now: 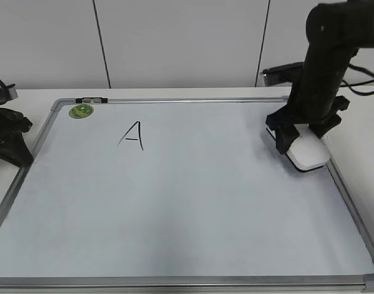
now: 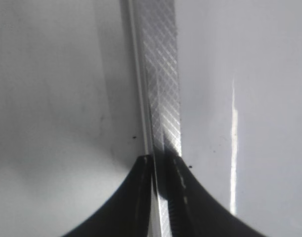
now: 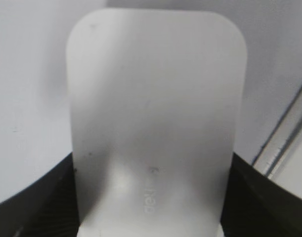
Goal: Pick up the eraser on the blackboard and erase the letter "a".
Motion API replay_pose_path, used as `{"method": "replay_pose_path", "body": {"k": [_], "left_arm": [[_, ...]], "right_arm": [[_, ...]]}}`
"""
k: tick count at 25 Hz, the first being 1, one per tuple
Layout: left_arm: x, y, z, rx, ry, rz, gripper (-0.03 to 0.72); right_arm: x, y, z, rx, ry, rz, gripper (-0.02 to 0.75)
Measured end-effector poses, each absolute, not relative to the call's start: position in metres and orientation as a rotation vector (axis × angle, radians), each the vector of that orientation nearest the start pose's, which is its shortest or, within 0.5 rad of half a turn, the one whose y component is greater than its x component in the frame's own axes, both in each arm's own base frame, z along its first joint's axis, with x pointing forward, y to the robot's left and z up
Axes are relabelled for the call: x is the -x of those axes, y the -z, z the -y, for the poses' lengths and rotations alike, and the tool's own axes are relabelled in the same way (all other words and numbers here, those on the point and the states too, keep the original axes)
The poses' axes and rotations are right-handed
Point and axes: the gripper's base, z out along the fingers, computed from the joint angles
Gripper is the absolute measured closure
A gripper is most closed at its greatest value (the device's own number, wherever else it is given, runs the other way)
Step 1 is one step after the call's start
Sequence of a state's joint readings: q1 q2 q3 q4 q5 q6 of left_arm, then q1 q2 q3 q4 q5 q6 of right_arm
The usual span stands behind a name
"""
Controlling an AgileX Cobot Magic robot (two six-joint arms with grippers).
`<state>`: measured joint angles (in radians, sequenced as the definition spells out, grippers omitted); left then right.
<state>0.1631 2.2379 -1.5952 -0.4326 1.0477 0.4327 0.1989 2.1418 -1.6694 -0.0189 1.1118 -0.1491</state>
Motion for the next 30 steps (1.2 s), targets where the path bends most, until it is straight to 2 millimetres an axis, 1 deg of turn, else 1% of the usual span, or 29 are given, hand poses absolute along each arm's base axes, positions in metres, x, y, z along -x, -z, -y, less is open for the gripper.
{"method": "replay_pose_path", "body": {"k": [1, 3, 5, 7, 13, 17, 18, 19, 23, 26, 30], "left_arm": [[-0.43, -0.123, -0.037, -0.068, 0.554, -3.012, 0.626], [-0.43, -0.123, -0.037, -0.063, 0.556, -3.012, 0.626], [-0.43, -0.123, -0.037, -0.054, 0.557, -3.013, 0.626], [-0.43, -0.123, -0.037, -0.051, 0.557, -3.014, 0.626], [-0.43, -0.123, -0.037, -0.051, 0.557, -3.014, 0.626], [-0.43, -0.123, -0.037, -0.049, 0.559, -3.013, 0.626], [-0.43, -0.123, -0.037, -0.049, 0.559, -3.013, 0.626], [-0.43, -0.123, -0.037, -0.049, 0.559, -3.013, 0.626], [-0.43, -0.123, -0.037, -0.049, 0.559, -3.013, 0.626], [-0.43, -0.123, -0.037, -0.049, 0.56, -3.013, 0.626], [-0.43, -0.123, -0.037, -0.047, 0.562, -3.012, 0.626]], "right_arm": [[-0.423, -0.182, -0.084, 0.54, 0.023, -3.005, 0.202], [-0.418, -0.206, -0.082, 0.527, 0.025, -2.963, 0.202], [-0.415, -0.217, -0.081, 0.519, 0.024, -2.954, 0.202], [-0.412, -0.223, -0.081, 0.496, 0.022, -2.955, 0.202], [-0.411, -0.224, -0.074, 0.434, 0.039, -2.987, 0.202], [-0.413, -0.224, -0.054, 0.323, 0.032, -3.007, 0.202], [-0.413, -0.224, -0.054, 0.323, 0.032, -3.007, 0.202], [-0.415, -0.224, -0.042, 0.276, 0.035, -3.013, 0.202], [-0.416, -0.223, -0.024, 0.199, 0.03, -3.021, 0.202], [-0.418, -0.222, -0.023, 0.164, -0.011, -3.001, 0.202], [-0.417, -0.213, -0.025, 0.136, -0.066, -2.985, 0.202]]}}
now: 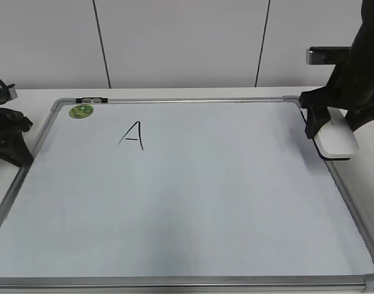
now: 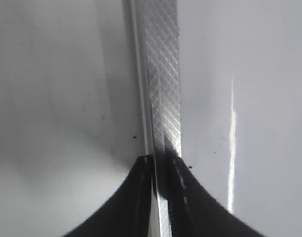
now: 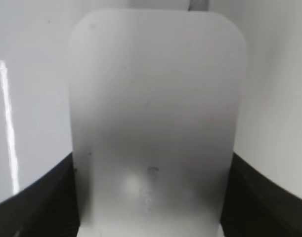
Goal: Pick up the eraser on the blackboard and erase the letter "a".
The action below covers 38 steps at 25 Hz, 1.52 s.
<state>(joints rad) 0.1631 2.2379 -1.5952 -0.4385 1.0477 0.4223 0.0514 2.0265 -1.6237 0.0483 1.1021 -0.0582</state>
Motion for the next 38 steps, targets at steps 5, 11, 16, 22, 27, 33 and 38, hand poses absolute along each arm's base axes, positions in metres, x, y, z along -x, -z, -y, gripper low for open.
{"method": "replay_pose_path", "body": {"k": [5, 11, 16, 22, 27, 33, 38], "left_arm": [[-0.43, -0.123, -0.037, -0.047, 0.562, -3.012, 0.626], [-0.43, -0.123, -0.037, -0.047, 0.562, -3.012, 0.626], [-0.43, -0.123, -0.037, -0.047, 0.562, -3.012, 0.626], [-0.43, -0.123, -0.037, -0.045, 0.564, -3.011, 0.626], [-0.43, -0.123, -0.037, -0.045, 0.564, -3.011, 0.626], [-0.43, -0.123, -0.037, -0.043, 0.564, -3.011, 0.626], [-0.43, -0.123, -0.037, -0.043, 0.564, -3.011, 0.626]], "right_arm": [[-0.418, -0.208, -0.025, 0.131, -0.067, -2.964, 0.202], [-0.422, -0.191, -0.026, 0.128, -0.067, -2.999, 0.202], [-0.425, -0.172, -0.026, 0.128, -0.067, -3.033, 0.202], [-0.429, -0.166, -0.026, 0.125, -0.066, -3.011, 0.202], [-0.43, -0.161, -0.027, 0.117, -0.081, -3.019, 0.202], [-0.431, -0.15, -0.029, 0.095, -0.118, -3.045, 0.195], [-0.431, -0.147, -0.03, 0.09, -0.128, -3.051, 0.117]]}}
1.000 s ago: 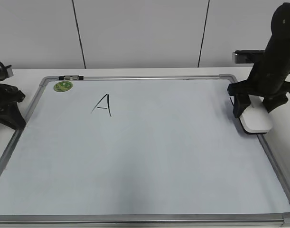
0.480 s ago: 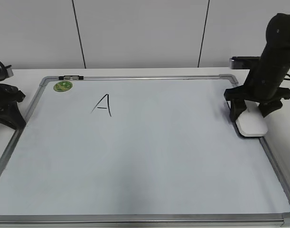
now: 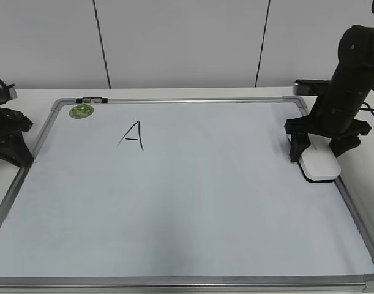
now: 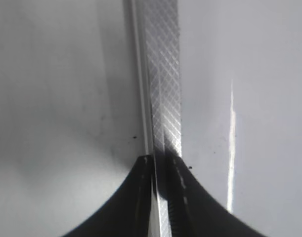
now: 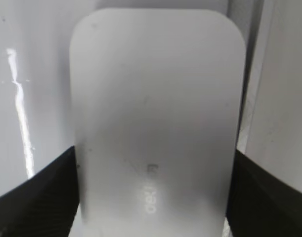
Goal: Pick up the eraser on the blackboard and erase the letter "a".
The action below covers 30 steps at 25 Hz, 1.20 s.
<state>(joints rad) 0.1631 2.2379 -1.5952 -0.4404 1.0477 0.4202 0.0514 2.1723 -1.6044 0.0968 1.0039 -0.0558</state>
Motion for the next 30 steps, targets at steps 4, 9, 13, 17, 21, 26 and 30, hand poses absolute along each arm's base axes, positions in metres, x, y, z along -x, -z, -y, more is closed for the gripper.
{"method": "replay_pose_path", "body": {"k": [4, 9, 13, 17, 21, 26, 30], "left_arm": [[-0.43, -0.123, -0.037, -0.043, 0.564, -3.011, 0.622], [-0.43, -0.123, -0.037, -0.043, 0.564, -3.011, 0.597], [-0.431, -0.123, -0.036, -0.036, 0.572, -3.007, 0.545], [-0.432, -0.125, -0.035, -0.009, 0.602, -2.992, 0.397], [-0.44, -0.138, -0.035, -0.004, 0.611, -2.969, 0.256], [-0.449, -0.182, -0.035, -0.056, 0.625, -2.923, 0.222], [-0.447, -0.223, -0.034, 0.01, 0.6, -2.847, 0.221]], "right_arm": [[-0.435, -0.154, -0.03, 0.093, -0.133, -3.058, 0.106], [-0.444, -0.184, -0.029, 0.126, -0.102, -3.061, 0.105], [-0.455, -0.212, -0.027, 0.141, -0.066, -2.987, 0.113], [-0.463, -0.232, -0.028, 0.14, -0.066, -2.917, 0.125], [-0.462, -0.244, -0.028, 0.152, -0.064, -2.891, 0.139], [-0.45, -0.281, -0.027, 0.155, -0.062, -2.814, 0.143], [-0.434, -0.32, -0.026, 0.156, -0.059, -2.734, 0.143]]}}
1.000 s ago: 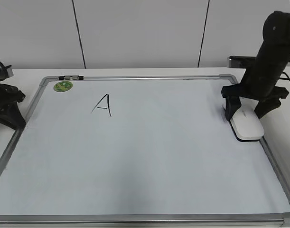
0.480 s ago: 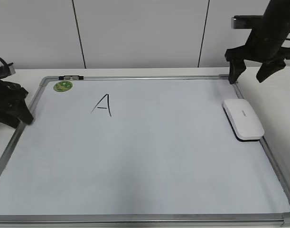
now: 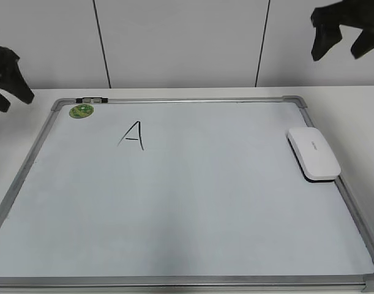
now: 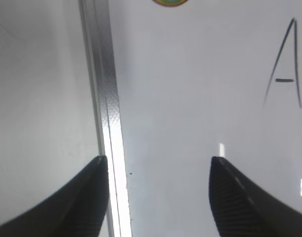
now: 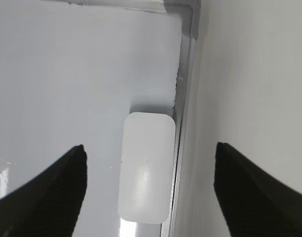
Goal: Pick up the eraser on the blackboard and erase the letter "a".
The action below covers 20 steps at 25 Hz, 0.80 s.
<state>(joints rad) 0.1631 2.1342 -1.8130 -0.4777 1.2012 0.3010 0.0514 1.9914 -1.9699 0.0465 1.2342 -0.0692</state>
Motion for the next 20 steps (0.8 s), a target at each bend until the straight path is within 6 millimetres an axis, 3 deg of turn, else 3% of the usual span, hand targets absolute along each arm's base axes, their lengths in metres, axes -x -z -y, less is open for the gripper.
{"method": "replay_pose_path", "body": {"k": [4, 7, 13, 16, 20], "left_arm": [[-0.432, -0.269, -0.031, -0.024, 0.485, -2.796, 0.22], [-0.409, -0.306, -0.026, -0.073, 0.365, -2.756, 0.219], [-0.332, -0.371, -0.009, -0.125, 0.31, -2.644, 0.219], [-0.288, -0.385, -0.005, -0.117, 0.303, -2.614, 0.219], [-0.233, -0.39, 0.001, -0.11, 0.294, -2.587, 0.22]], "right_arm": [[-0.41, -0.359, -0.025, 0.157, -0.057, -2.652, 0.143], [-0.386, -0.38, -0.024, 0.156, -0.058, -2.617, 0.145], [-0.323, -0.406, -0.021, 0.156, -0.058, -2.585, 0.145], [-0.289, -0.41, -0.019, 0.156, -0.057, -2.579, 0.145], [-0.242, -0.417, -0.016, 0.155, -0.054, -2.547, 0.145]]}}
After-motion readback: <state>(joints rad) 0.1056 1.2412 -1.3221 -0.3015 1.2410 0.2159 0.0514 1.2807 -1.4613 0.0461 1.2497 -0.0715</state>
